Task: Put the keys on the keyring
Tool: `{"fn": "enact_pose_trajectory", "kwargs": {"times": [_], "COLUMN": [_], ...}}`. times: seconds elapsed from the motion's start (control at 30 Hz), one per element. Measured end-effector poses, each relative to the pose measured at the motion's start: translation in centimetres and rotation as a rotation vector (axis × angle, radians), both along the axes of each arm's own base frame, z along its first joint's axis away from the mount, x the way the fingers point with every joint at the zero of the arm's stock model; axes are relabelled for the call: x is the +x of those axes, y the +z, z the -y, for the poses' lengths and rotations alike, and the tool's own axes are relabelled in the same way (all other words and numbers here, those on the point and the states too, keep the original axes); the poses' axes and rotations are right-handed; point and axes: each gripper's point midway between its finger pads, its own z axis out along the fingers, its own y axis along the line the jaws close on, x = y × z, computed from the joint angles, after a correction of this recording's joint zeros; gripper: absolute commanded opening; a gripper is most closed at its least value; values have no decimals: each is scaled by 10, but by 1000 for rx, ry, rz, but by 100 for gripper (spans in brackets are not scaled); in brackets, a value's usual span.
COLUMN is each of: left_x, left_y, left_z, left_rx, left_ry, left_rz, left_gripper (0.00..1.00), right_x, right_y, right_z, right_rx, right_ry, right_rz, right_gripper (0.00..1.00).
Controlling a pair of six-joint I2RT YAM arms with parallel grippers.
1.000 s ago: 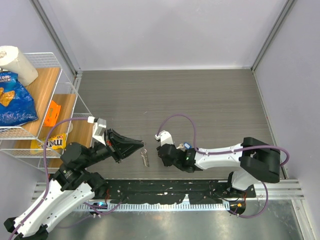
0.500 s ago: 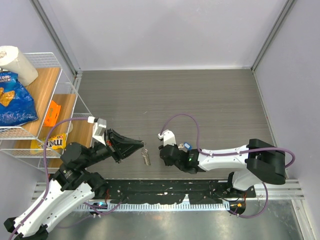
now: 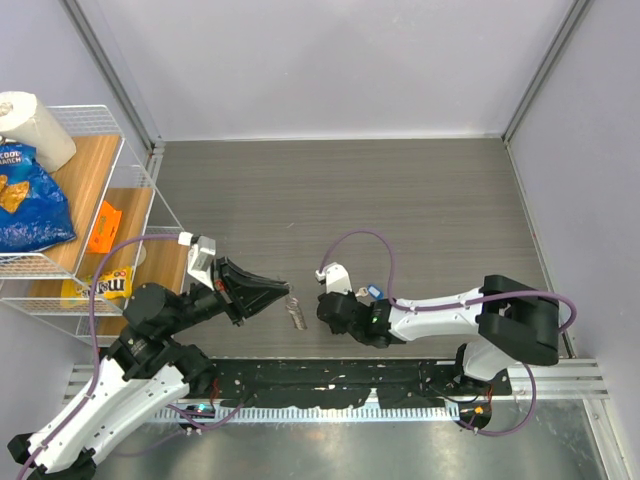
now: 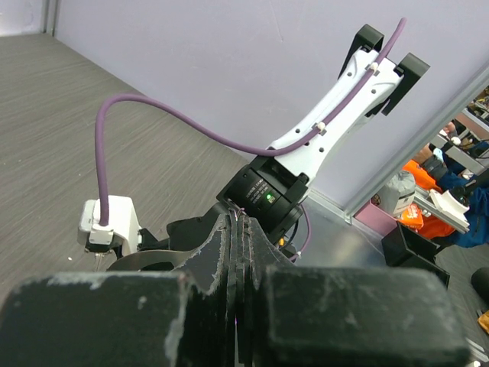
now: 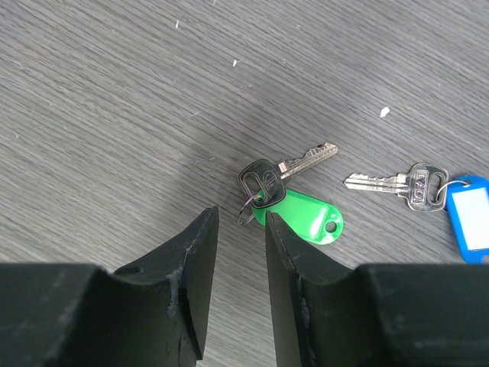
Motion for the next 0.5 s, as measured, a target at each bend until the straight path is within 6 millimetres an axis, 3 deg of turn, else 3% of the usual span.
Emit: {"fn": "enact_pose_trajectory", "kwargs": {"times": [0.5], "left_x": [0], "left_y": [-1], "left_z": [1], "left_rx": [3], "left_ry": [-3], "left_rz": [-2], "left_gripper": [0], "right_x": [4], "right_y": [-2], "right_z": [3], "right_rx": [-6], "right_ry": [-32], "right_rz": [13], "right_gripper": [22]}}
